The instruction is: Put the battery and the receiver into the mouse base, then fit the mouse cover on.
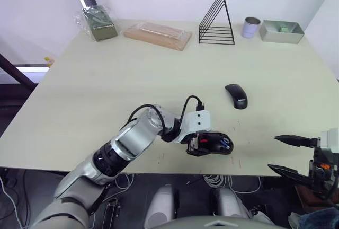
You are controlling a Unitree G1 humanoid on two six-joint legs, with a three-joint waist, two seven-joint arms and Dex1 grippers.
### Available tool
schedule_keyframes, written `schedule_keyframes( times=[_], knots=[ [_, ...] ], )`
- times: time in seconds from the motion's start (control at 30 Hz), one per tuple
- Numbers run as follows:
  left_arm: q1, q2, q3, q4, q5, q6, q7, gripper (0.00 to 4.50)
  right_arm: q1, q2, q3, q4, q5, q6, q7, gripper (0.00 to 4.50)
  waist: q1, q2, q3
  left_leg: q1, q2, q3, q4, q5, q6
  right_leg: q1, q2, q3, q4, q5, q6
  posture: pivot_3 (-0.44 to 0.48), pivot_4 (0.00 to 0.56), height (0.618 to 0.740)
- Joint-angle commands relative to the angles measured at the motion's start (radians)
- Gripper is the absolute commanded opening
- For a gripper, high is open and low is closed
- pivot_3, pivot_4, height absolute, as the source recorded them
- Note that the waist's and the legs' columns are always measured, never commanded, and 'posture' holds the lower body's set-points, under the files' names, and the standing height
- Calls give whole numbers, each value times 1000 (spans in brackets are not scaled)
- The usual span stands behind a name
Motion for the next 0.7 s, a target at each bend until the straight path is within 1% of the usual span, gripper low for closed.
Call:
schedule_keyframes(
  times=[0.03,0.13,0.2,0.23,0.3,0.33,0.4,0.47,0.57,0.63,0.67,0.7],
  knots=[
    [71,64,186,-88,-112,-13,-30,4477,-5,22,-32,-7,13,-27,12,4500,-2,1,1,0,2,0,0,0,0,0,0,0,0,0,0,0,150,740],
    [135,98,281,-112,-168,-6,-23,4477,-2,34,-36,2,5,-42,19,4500,0,2,2,0,2,0,0,0,0,0,0,0,0,0,0,0,150,740],
    [200,116,375,-126,-213,-5,-7,4477,5,48,-36,20,-12,-68,30,4500,3,2,3,0,2,0,0,0,0,0,-1,0,0,0,0,0,150,740],
    [241,114,440,-131,-251,3,3,4477,12,61,-34,36,-45,-96,21,4500,3,1,3,0,2,0,0,0,0,0,-1,-1,0,0,0,0,150,740],
    [320,106,531,-128,-278,-57,11,4477,43,85,-23,49,-108,-115,-19,4500,-1,1,3,0,2,0,0,0,0,0,-1,0,0,0,0,0,150,740],
    [347,104,556,-126,-285,-86,11,4477,51,98,-20,51,-137,-135,-36,4500,0,1,3,1,2,1,0,0,0,0,-1,0,0,0,0,0,150,740],
    [403,99,593,-113,-297,-164,-15,4477,31,158,-11,63,-125,-189,-48,4500,1,2,4,1,2,0,-1,0,0,0,-1,-1,0,0,0,0,150,740],
    [493,84,665,-97,-297,-237,0,4477,30,178,-6,83,-92,-217,7,4500,-1,3,4,1,2,1,-1,0,-1,0,-1,0,0,0,0,0,150,740],
    [577,74,773,-60,-359,-282,-15,4477,23,174,-26,140,-49,-258,101,4500,-2,3,5,2,3,3,-1,0,-1,0,-2,2,0,0,0,0,150,740],
    [604,81,796,-32,-369,-319,-34,4477,17,167,-30,161,-39,-258,120,4500,2,3,6,2,3,3,-1,0,-1,0,-2,1,0,0,0,0,150,740],
    [611,84,806,-19,-391,-304,-39,4477,15,164,-27,167,-40,-265,128,4500,2,3,6,2,3,3,-1,0,-1,-1,-3,0,0,0,0,0,150,740],
    [617,85,810,1,-388,-312,-40,4477,5,164,-27,168,-34,-263,125,4500,3,4,6,2,3,3,-1,0,-1,0,-3,0,0,0,0,0,150,740]
  ],
)
